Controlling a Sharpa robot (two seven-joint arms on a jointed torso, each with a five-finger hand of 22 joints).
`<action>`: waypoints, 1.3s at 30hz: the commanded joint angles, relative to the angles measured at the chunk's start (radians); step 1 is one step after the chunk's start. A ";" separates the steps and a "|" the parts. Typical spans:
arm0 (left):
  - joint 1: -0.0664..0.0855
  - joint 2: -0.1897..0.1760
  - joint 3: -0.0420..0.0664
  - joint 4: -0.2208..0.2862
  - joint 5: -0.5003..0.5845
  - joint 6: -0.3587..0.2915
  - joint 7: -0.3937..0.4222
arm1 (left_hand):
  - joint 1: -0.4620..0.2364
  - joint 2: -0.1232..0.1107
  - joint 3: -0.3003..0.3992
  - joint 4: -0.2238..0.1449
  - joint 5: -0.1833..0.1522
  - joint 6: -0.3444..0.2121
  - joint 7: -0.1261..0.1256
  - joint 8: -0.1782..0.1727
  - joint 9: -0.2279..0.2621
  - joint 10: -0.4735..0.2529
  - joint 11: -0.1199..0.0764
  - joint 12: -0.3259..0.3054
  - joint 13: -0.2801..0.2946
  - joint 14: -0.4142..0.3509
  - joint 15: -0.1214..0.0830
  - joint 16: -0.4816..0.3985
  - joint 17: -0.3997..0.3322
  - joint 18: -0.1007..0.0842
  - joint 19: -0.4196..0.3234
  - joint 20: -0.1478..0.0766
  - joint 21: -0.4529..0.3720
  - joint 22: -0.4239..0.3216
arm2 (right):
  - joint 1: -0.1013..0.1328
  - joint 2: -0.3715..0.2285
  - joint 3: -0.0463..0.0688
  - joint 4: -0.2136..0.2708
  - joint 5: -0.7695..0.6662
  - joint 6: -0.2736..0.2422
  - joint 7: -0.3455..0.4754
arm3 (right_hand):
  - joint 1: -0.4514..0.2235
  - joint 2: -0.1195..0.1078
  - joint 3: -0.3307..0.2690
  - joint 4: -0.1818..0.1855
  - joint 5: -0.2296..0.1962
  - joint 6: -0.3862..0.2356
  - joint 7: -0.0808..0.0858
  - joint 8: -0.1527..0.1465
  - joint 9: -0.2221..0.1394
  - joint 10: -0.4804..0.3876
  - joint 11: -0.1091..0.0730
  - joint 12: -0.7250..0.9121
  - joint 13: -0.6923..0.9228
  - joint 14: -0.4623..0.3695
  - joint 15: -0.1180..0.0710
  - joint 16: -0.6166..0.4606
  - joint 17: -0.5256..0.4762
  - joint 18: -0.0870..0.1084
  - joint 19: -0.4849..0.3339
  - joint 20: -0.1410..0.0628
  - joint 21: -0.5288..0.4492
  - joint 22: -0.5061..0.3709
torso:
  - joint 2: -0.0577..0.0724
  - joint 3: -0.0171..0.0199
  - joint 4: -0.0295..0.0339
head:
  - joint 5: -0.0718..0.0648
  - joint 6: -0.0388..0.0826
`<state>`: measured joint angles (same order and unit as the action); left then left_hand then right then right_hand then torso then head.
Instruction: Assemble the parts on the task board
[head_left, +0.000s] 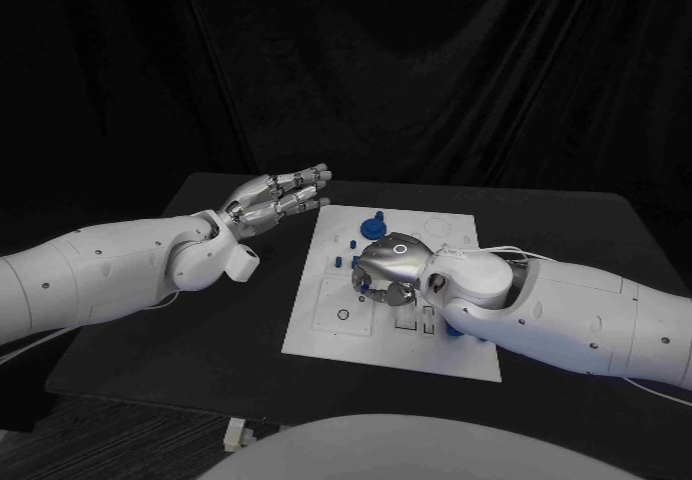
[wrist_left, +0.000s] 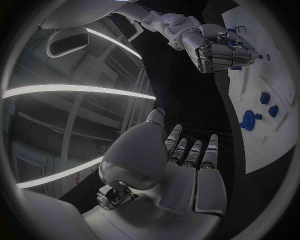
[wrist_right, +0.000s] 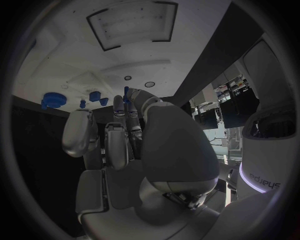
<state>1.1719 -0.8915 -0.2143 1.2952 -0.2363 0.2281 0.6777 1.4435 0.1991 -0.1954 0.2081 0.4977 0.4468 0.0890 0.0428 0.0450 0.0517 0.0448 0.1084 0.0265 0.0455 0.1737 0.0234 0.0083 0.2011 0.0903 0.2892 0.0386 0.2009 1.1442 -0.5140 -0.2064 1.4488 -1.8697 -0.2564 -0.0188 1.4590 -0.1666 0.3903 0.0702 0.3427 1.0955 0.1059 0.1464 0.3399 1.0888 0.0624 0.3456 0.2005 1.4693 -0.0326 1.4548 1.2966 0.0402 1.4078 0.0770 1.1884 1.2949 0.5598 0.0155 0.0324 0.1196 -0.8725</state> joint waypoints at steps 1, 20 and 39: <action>-0.001 0.002 0.001 0.001 0.007 0.013 0.102 | 0.004 -0.008 0.001 -0.008 0.020 0.003 -0.010 0.010 0.003 -0.003 0.003 0.019 -0.001 0.012 0.001 0.016 0.009 -0.024 0.001 -0.003 0.011 -0.001 | -0.004 0.004 0.001 -0.004 -0.009 -0.003 -0.019 | 0.011 0.028 0.011 -0.005 -0.010 0.015 0.007 0.012 0.014 0.022 -0.012 0.005 -0.001 0.030 0.010 -0.018 0.005 0.041 0.001 0.005 -0.014 0.168 | 0.000 -0.0001 0.0011 | -0.001 0.000; -0.005 0.008 0.001 -0.001 0.007 0.016 0.098 | 0.005 -0.004 0.004 -0.008 0.021 0.010 -0.007 0.011 0.004 -0.003 0.005 0.019 -0.001 0.013 0.002 0.016 0.009 -0.023 0.003 -0.002 0.012 0.003 | -0.014 0.013 0.001 -0.021 -0.009 0.011 -0.022 | 0.012 0.028 0.011 -0.006 -0.011 0.016 0.007 0.012 0.014 0.023 -0.011 0.005 -0.001 0.030 0.010 -0.018 0.005 0.041 0.000 0.005 -0.015 0.168 | 0.001 0.0000 0.0003 | -0.002 0.000; -0.009 0.007 0.001 -0.002 0.007 0.016 0.096 | 0.007 0.000 0.006 -0.008 0.021 0.011 -0.005 0.012 0.004 -0.003 0.007 0.019 -0.001 0.013 0.003 0.017 0.009 -0.023 0.005 -0.001 0.013 0.005 | -0.032 0.024 0.001 -0.035 -0.009 0.006 -0.019 | 0.013 0.028 0.012 -0.007 -0.011 0.016 0.007 0.012 0.013 0.024 -0.012 0.005 -0.001 0.030 0.010 -0.018 0.006 0.041 0.000 0.005 -0.015 0.168 | 0.000 0.0000 0.0002 | 0.005 0.000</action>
<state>1.1644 -0.8857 -0.2144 1.2929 -0.2363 0.2324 0.6778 1.4435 0.1991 -0.1954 0.2081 0.4978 0.4506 0.0856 0.0428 0.0450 0.0517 0.0449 0.1084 0.0265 0.0455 0.1737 0.0234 0.0083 0.2012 0.0905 0.2892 0.0386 0.2012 1.1144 -0.4912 -0.2064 1.4143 -1.8709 -0.2473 -0.0220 1.4590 -0.1666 0.3902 0.0701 0.3426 1.0971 0.1075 0.1463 0.3398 1.0922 0.0595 0.3456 0.2005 1.4693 -0.0325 1.4548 1.2965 0.0402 1.4078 0.0770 1.1884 1.2949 0.5603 0.0152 0.0325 0.1231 -0.8725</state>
